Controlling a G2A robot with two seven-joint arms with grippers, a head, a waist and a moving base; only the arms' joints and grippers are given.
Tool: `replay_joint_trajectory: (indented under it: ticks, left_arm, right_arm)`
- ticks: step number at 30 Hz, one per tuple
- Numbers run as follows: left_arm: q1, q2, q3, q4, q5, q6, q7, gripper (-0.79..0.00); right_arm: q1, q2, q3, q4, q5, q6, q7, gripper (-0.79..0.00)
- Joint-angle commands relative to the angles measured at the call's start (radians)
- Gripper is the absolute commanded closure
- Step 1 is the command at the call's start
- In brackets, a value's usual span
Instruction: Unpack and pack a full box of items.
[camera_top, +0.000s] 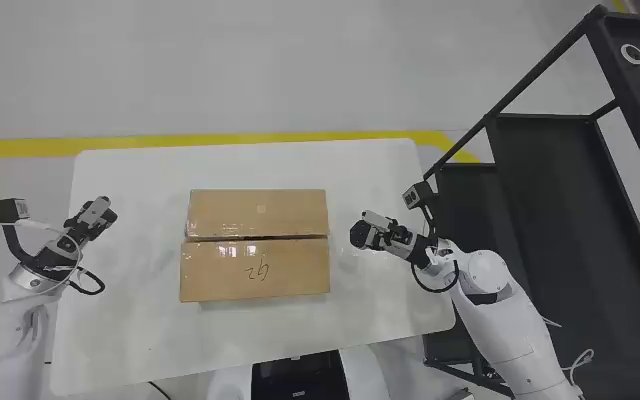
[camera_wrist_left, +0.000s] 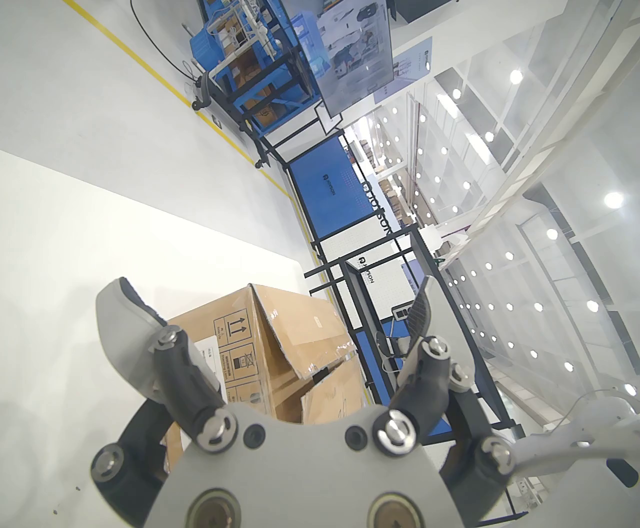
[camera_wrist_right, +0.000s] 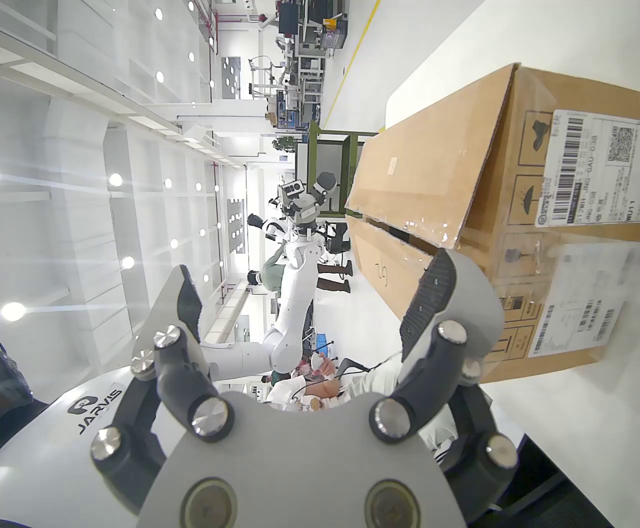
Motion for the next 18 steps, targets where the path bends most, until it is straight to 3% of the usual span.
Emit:
replay_joint_trajectory:
  ticks: [1, 10, 18]
  left_arm:
    - [0.000, 0.000, 0.000, 0.000, 0.000, 0.000, 0.000, -0.784]
    - [0.000, 0.000, 0.000, 0.000, 0.000, 0.000, 0.000, -0.785]
    - [0.000, 0.000, 0.000, 0.000, 0.000, 0.000, 0.000, -0.785]
  right_arm:
    - [0.000, 0.000, 0.000, 0.000, 0.000, 0.000, 0.000, -0.784]
    - [0.000, 0.000, 0.000, 0.000, 0.000, 0.000, 0.000, -0.785]
    - [0.018, 0.000, -0.033, -0.004, -0.008, 0.068, 0.009, -0.785]
